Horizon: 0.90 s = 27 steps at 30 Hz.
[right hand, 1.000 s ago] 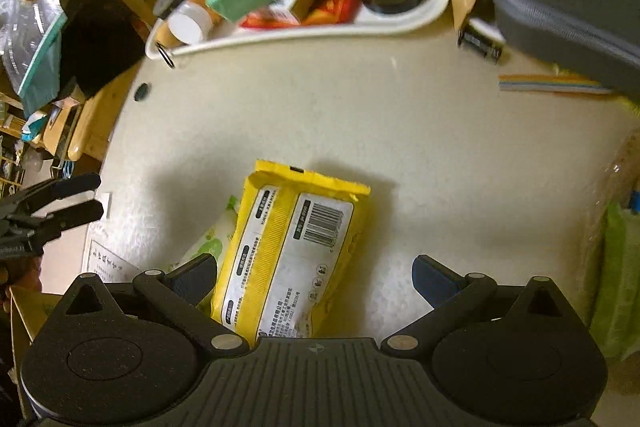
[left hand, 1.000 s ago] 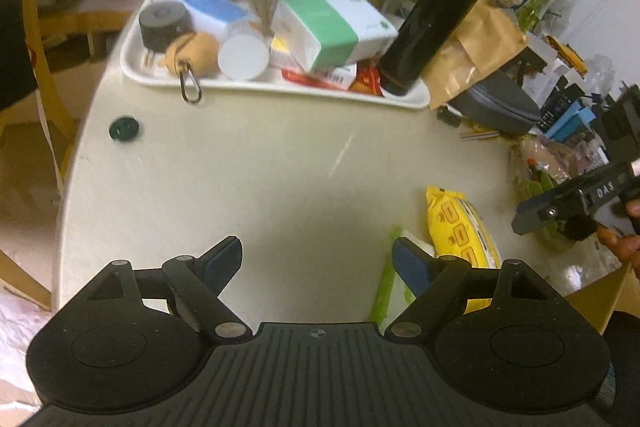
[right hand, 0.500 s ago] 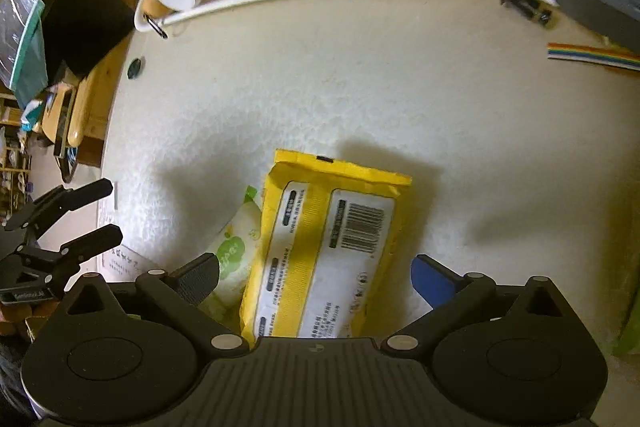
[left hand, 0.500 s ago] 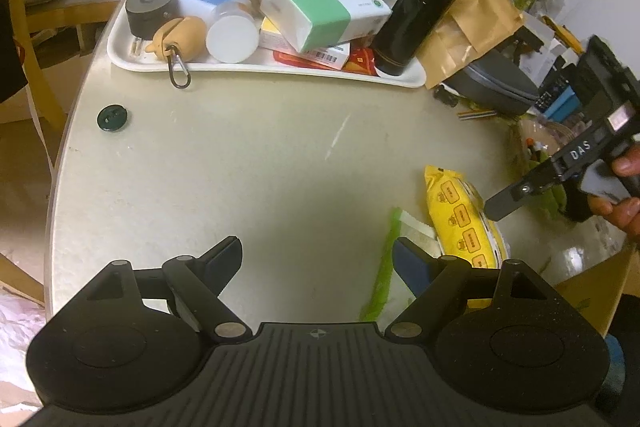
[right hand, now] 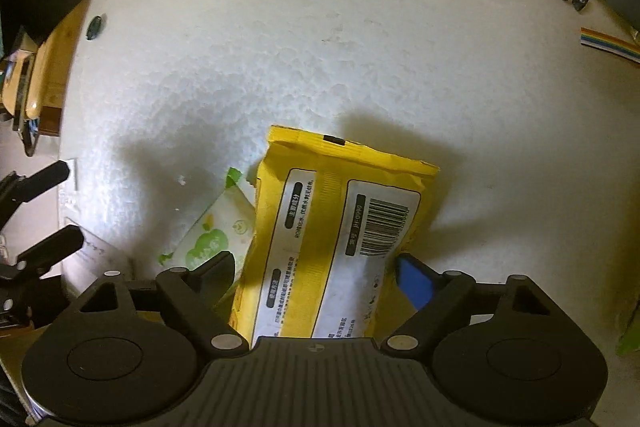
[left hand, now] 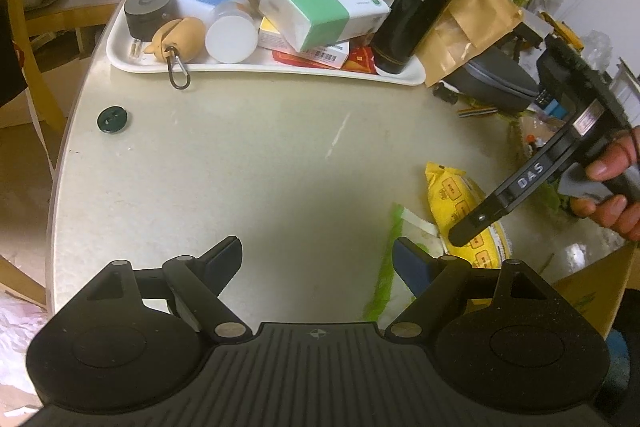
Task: Organize soft objects
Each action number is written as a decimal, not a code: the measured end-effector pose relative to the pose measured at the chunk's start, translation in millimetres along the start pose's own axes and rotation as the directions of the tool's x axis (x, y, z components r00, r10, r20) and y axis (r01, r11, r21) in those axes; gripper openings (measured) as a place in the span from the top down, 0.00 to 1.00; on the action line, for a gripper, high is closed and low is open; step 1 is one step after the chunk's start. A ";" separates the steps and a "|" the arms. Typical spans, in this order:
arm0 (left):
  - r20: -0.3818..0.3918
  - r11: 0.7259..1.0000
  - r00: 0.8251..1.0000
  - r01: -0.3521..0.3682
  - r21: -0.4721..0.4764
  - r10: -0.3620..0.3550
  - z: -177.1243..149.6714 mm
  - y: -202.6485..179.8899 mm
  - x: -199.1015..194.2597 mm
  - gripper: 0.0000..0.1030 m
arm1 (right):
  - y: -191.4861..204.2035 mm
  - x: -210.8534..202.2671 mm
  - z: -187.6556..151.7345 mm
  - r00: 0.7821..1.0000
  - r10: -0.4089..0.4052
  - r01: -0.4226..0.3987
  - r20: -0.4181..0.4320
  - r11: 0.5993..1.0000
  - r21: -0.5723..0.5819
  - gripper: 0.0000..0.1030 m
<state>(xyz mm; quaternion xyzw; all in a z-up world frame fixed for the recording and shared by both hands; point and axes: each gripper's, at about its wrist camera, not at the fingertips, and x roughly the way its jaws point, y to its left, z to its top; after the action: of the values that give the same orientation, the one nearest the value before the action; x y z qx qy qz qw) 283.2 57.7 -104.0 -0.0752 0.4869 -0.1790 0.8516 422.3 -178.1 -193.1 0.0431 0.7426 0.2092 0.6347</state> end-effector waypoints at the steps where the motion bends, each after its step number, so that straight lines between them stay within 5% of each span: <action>1: 0.001 1.000 1.000 0.002 0.000 -0.002 0.0 -0.3 -0.1 0.20 | -0.7 1.5 -0.2 1.000 -0.010 0.010 -0.003 1.000 0.002 0.17; 11: -0.008 1.000 1.000 -0.001 0.003 0.001 -0.6 -1.2 2.5 0.20 | -8.5 4.5 -3.4 1.000 0.002 -0.003 0.005 1.000 0.015 0.23; 18: -0.008 1.000 1.000 0.003 0.001 -0.003 -1.4 -1.1 2.6 0.20 | -8.8 -8.1 -9.1 0.998 0.016 -0.016 0.069 1.000 0.006 0.39; 27: -0.012 1.000 1.000 0.003 -0.007 -0.003 -2.3 -1.3 4.1 0.20 | -6.4 -32.8 -16.0 0.985 -0.064 0.069 0.158 0.997 -0.027 0.42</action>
<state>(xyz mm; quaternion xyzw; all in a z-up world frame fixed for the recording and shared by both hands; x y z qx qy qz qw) 282.9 55.0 -108.1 -0.0778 0.4924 -0.1792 0.8482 414.5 -198.9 -163.4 0.0242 0.6877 0.1958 0.6987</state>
